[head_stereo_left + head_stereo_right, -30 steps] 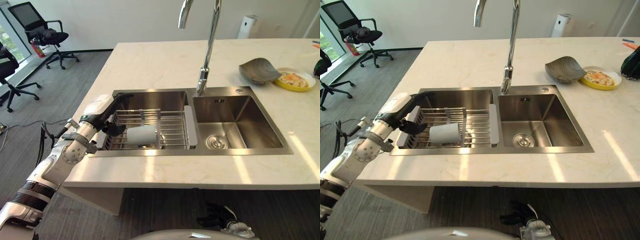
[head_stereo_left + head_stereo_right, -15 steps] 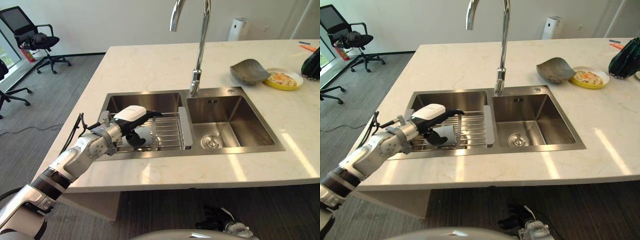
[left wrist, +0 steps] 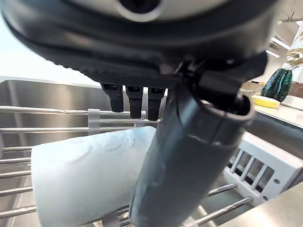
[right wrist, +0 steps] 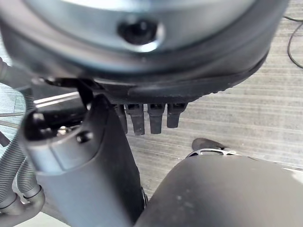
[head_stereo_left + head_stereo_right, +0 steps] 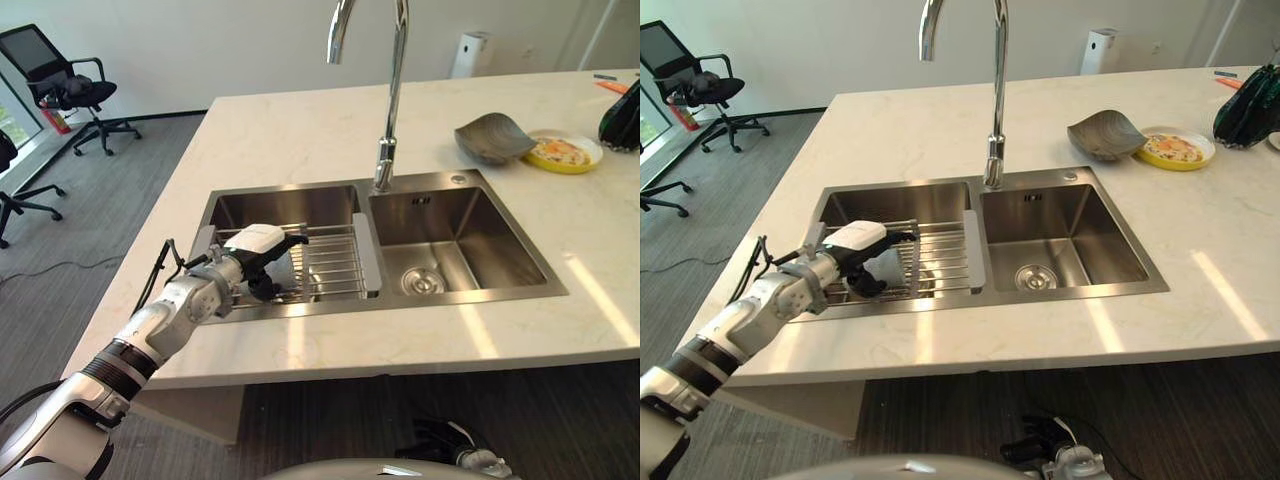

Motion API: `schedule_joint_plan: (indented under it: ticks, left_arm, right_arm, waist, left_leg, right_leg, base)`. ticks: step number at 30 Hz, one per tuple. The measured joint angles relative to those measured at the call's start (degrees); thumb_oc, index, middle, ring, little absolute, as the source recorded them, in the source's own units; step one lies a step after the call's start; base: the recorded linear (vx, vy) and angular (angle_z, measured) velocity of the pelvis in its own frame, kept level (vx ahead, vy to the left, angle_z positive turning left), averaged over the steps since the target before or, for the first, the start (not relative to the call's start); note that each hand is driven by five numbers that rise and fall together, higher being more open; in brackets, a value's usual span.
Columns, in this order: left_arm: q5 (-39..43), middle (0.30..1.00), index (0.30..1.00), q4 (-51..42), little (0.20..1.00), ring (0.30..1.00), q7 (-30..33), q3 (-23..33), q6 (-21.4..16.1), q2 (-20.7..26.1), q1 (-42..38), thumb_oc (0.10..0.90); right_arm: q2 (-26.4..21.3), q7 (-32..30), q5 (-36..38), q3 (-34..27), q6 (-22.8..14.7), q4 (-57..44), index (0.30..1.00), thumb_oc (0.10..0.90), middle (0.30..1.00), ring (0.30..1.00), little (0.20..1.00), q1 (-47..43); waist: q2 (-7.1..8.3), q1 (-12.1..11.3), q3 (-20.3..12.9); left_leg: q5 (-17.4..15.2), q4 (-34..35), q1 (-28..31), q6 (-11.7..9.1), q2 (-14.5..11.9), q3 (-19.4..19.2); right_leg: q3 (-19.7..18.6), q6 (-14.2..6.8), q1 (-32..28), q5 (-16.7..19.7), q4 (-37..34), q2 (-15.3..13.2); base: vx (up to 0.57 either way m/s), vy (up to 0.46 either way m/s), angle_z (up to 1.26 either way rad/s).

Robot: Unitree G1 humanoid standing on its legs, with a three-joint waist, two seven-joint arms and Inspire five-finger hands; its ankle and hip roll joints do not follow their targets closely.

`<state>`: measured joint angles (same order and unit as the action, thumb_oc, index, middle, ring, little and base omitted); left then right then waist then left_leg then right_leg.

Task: Place the dishes in the dishwasher.

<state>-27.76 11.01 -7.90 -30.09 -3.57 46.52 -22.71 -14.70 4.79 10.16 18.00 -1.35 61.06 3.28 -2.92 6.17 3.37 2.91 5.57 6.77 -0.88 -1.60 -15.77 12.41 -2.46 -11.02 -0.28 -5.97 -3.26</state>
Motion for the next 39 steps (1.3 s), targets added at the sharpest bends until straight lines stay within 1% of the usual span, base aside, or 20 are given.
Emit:
schedule_joint_plan:
  ticks: [4, 7, 12, 13, 14, 15, 16, 17, 19, 21, 25, 29, 31, 32, 33, 35, 36, 37, 38, 39]
  left_arm:
    - [-0.4, 0.900, 0.900, 4.0, 0.900, 0.900, 0.1, 0.6, 1.5, -1.1, 0.7, 0.800]
    - [2.4, 0.900, 0.900, 7.8, 0.900, 0.900, 0.3, 4.9, 1.8, -4.2, 3.3, 0.800]
    - [3.5, 0.900, 0.900, 9.5, 0.900, 0.900, 0.8, 6.5, 4.1, -4.8, 3.8, 0.800]
    - [3.6, 0.900, 0.900, 10.2, 0.900, 0.900, 1.1, 6.8, 4.0, -5.8, 3.9, 0.800]
    - [3.6, 0.900, 0.900, 11.8, 0.900, 0.900, 2.1, 7.6, 3.8, -7.7, 3.9, 0.800]
    - [3.7, 0.900, 0.900, 11.9, 0.900, 0.900, 2.9, 10.6, 3.1, -8.3, 5.2, 0.800]
    - [4.5, 0.900, 0.900, 11.9, 0.900, 0.900, 2.1, 11.7, 3.3, -6.3, 5.5, 0.800]
    - [4.8, 0.900, 0.900, 12.7, 0.900, 0.900, 1.9, 12.9, 4.0, -5.4, 5.5, 0.800]
    - [5.1, 0.900, 0.900, 16.5, 0.900, 0.900, 3.0, 14.6, 3.6, -5.4, 5.5, 0.800]
    - [5.1, 0.900, 0.900, 18.2, 0.900, 0.900, 4.2, 14.8, 2.8, -5.4, 5.3, 0.800]
    - [6.0, 0.900, 0.900, 20.6, 0.900, 0.900, 4.0, 14.8, 2.4, -5.4, 4.7, 0.800]
    - [6.0, 0.900, 0.900, 25.9, 0.900, 0.900, 3.3, 14.3, 0.5, -5.4, 2.1, 0.800]
    - [5.3, 0.900, 0.900, 29.0, 0.900, 0.900, 2.4, 11.9, 0.5, -4.9, -0.3, 0.800]
    - [5.3, 0.900, 0.900, 29.0, 0.900, 0.900, 2.4, 11.9, 0.5, -4.9, -0.3, 0.800]
    - [3.4, 0.900, 0.900, 30.3, 0.900, 0.900, 2.3, 9.9, 0.2, -3.9, -0.9, 0.800]
    - [1.7, 0.900, 0.900, 31.4, 0.900, 0.900, 2.5, 8.7, 0.2, -3.9, -1.6, 0.800]
    - [0.9, 0.851, 0.851, 34.4, 0.851, 0.851, 2.2, 6.1, -0.2, -4.0, -3.9, 0.767]
    - [0.9, 0.427, 0.427, 37.2, 0.427, 0.427, 1.5, 4.2, -0.6, -4.2, -5.8, 0.485]
    - [0.5, 0.300, 0.300, 40.4, 0.300, 0.300, 0.7, 2.8, -1.1, -4.6, -8.1, 0.400]
    - [-1.5, 0.300, 0.300, 41.6, 0.300, 0.300, -0.1, 2.3, -1.1, -4.6, -8.8, 0.400]
  right_arm:
    - [-0.2, 0.0, 0.0, 0.0, 0.1, 0.0, 0.900, 0.800, 0.900, 0.900, 0.900, 0.0]
    - [-0.1, 0.2, 0.0, 0.0, 0.5, 0.0, 0.900, 0.800, 0.900, 0.900, 0.900, -0.1]
    - [-0.2, 0.9, 0.0, 0.0, 0.8, 0.0, 0.900, 0.800, 0.900, 0.900, 0.900, -0.2]
    - [0.7, 1.2, -0.1, -0.6, 0.2, 2.0, 0.900, 0.800, 0.900, 0.900, 0.900, 0.1]
    - [1.3, 1.5, 0.0, -3.1, -1.1, 5.5, 0.900, 0.800, 0.900, 0.900, 0.900, 0.0]
    - [-1.1, 4.4, 0.1, -7.1, -1.1, 1.8, 0.900, 0.800, 0.900, 0.900, 0.900, 3.1]
    - [-2.0, 5.4, 0.1, -7.9, -1.7, -2.1, 0.900, 0.800, 0.900, 0.900, 0.900, 5.6]
    - [-2.1, 5.4, 0.1, -8.3, -2.1, -2.9, 0.900, 0.800, 0.900, 0.900, 0.900, 6.2]
    - [-2.1, 5.5, 0.1, -8.0, -2.1, -2.8, 0.900, 0.800, 0.900, 0.900, 0.900, 6.0]
    - [-2.1, 5.9, 0.0, -7.5, -2.0, -1.0, 0.900, 0.800, 0.900, 0.900, 0.900, 4.6]
    - [-3.7, 5.9, -0.1, -6.0, -1.5, -1.8, 0.900, 0.800, 0.900, 0.900, 0.900, 4.9]
    - [-4.9, 6.0, -0.7, -5.4, -1.3, -1.8, 0.900, 0.800, 0.900, 0.900, 0.900, 5.4]
    - [-5.6, 6.2, -1.4, -4.1, -1.1, -2.2, 0.900, 0.800, 0.900, 0.900, 0.900, 6.5]
    - [-5.6, 6.2, -1.4, -4.1, -1.1, -2.2, 0.900, 0.800, 0.900, 0.900, 0.900, 6.5]
    - [-6.5, 6.2, -1.7, -2.8, -0.7, -3.9, 0.900, 0.800, 0.900, 0.900, 0.900, 7.8]
    - [-6.5, 6.2, -1.8, -2.2, -0.6, -3.3, 0.900, 0.800, 0.900, 0.900, 0.900, 8.1]
    - [-6.6, 6.3, -2.1, -1.2, -0.5, -0.8, 0.900, 0.800, 0.900, 0.900, 0.900, 6.7]
    - [-6.5, 6.4, -2.3, -0.6, 0.0, 1.4, 0.900, 0.800, 0.900, 0.900, 0.900, 5.4]
    - [-6.4, 6.5, -2.4, 0.3, 0.6, 3.6, 0.900, 0.800, 0.900, 0.900, 0.900, 3.9]
    - [-6.4, 6.5, -2.4, 0.6, 0.7, 3.7, 0.900, 0.800, 0.900, 0.900, 0.900, 3.2]
  waist:
    - [0.01, -0.1, 0.0]
    - [0.01, -0.1, 0.0]
    - [0.07, -0.2, 0.0]
    - [0.12, -0.1, 0.0]
    - [0.01, -0.3, -0.1]
    - [-0.29, -0.2, -0.2]
    - [-0.32, 0.3, 0.1]
    - [-0.17, 1.0, 0.3]
    - [0.59, 1.8, 0.8]
    - [1.02, 1.9, 0.7]
    - [1.07, 1.9, 0.7]
    - [0.93, 2.2, 0.6]
    - [0.66, 2.2, 0.4]
    - [0.66, 2.2, 0.4]
    - [0.64, 2.3, 0.3]
    - [0.56, 2.5, 0.2]
    - [0.41, 2.5, -0.2]
    - [0.27, 2.5, -0.4]
    - [0.11, 2.7, -0.5]
    - [-0.25, 3.2, -0.8]
  left_leg:
    - [0.0, 0.0, 0.0, 0.0, 0.0, -0.1]
    - [0.0, 0.0, 0.1, -0.1, -0.1, -0.3]
    - [-0.1, 0.0, 0.1, -0.1, -0.1, -0.4]
    - [-0.1, 0.0, 0.1, -0.1, -0.1, -0.4]
    - [-0.2, 0.0, 0.2, -0.3, -0.1, -0.4]
    - [-0.5, 0.0, 0.1, -0.5, 0.0, -0.9]
    - [-0.5, 0.0, -0.4, -0.5, -0.2, -1.3]
    - [-0.4, 0.0, -0.5, -0.5, -0.3, -1.3]
    - [-0.4, 0.0, 0.0, -0.6, -0.6, -1.9]
    - [-0.5, 0.0, 0.2, -0.7, -0.8, -2.3]
    - [-0.5, 0.0, 0.3, -0.7, -0.8, -2.4]
    - [-0.5, 0.0, 0.4, -0.7, -0.9, -2.6]
    - [-0.6, 0.0, 0.1, -0.8, -1.0, -2.7]
    - [-0.6, 0.0, 0.1, -0.8, -1.0, -2.7]
    - [-0.9, 0.1, 0.4, -1.3, -1.2, -3.0]
    - [-0.8, 0.1, 0.4, -1.3, -1.2, -3.0]
    - [-0.8, 0.1, 0.4, -1.2, -1.2, -3.0]
    - [-0.7, 0.1, 0.5, -1.2, -1.2, -3.0]
    - [-0.7, 0.0, 0.8, -1.1, -1.2, -3.1]
    - [-0.7, 0.0, 0.9, -1.2, -1.3, -3.2]
  right_leg:
    - [-0.1, 0.0, 0.0, 0.0, 0.0, 0.0]
    - [-0.3, 0.0, 0.0, 0.0, 0.0, 0.0]
    - [-0.3, 0.0, 0.0, 0.0, 0.0, 0.0]
    - [-0.3, 0.0, 0.1, 0.0, 0.0, 0.0]
    - [-0.4, 0.0, 0.1, 0.0, 0.0, 0.0]
    - [-0.9, 0.0, 0.6, 0.0, 0.0, 0.0]
    - [-1.5, -0.1, 1.0, 0.2, 0.1, 0.1]
    - [-1.5, 0.0, 1.1, 0.3, 0.1, 0.2]
    - [-1.9, 0.1, 0.7, 0.3, 0.1, 0.4]
    - [-2.2, 0.2, 0.7, 0.2, 0.0, 0.6]
    - [-2.2, 0.2, 0.8, 0.2, 0.0, 0.6]
    - [-2.5, 0.2, 0.8, 0.3, 0.0, 0.7]
    - [-2.7, 0.2, 0.8, 0.3, 0.0, 0.8]
    - [-2.7, 0.2, 0.8, 0.3, 0.0, 0.8]
    - [-3.0, 0.2, 0.7, 0.3, 0.0, 0.9]
    - [-3.1, 0.3, 0.7, 0.3, 0.0, 1.0]
    - [-3.0, 0.3, 0.6, 0.3, 0.0, 1.0]
    - [-3.1, 0.3, 0.5, 0.3, 0.0, 1.0]
    - [-3.2, 0.3, 0.3, 0.3, 0.0, 1.0]
    - [-3.2, 0.3, 0.3, 0.3, 0.0, 1.0]
  base:
    - [0.00, 0.000, 0.00]
    - [0.01, -0.002, -0.03]
    - [0.00, -0.001, -0.01]
    - [-0.04, 0.013, 0.00]
    - [-0.06, -0.007, -0.07]
    - [-0.05, -0.012, -0.20]
    - [-0.03, -0.014, -0.20]
    - [-0.01, -0.018, -0.19]
    - [0.00, -0.016, -0.12]
    - [-0.01, -0.011, -0.07]
    - [0.00, 0.000, 0.00]
    - [0.00, -0.003, -0.03]
    - [0.01, -0.008, -0.04]
    - [0.01, -0.008, -0.11]
    - [0.00, -0.002, -0.08]
    - [0.00, -0.003, -0.04]
    - [0.00, 0.000, 0.00]
    - [0.00, 0.000, 0.00]
    - [0.01, -0.004, -0.04]
    - [0.00, 0.000, 0.00]
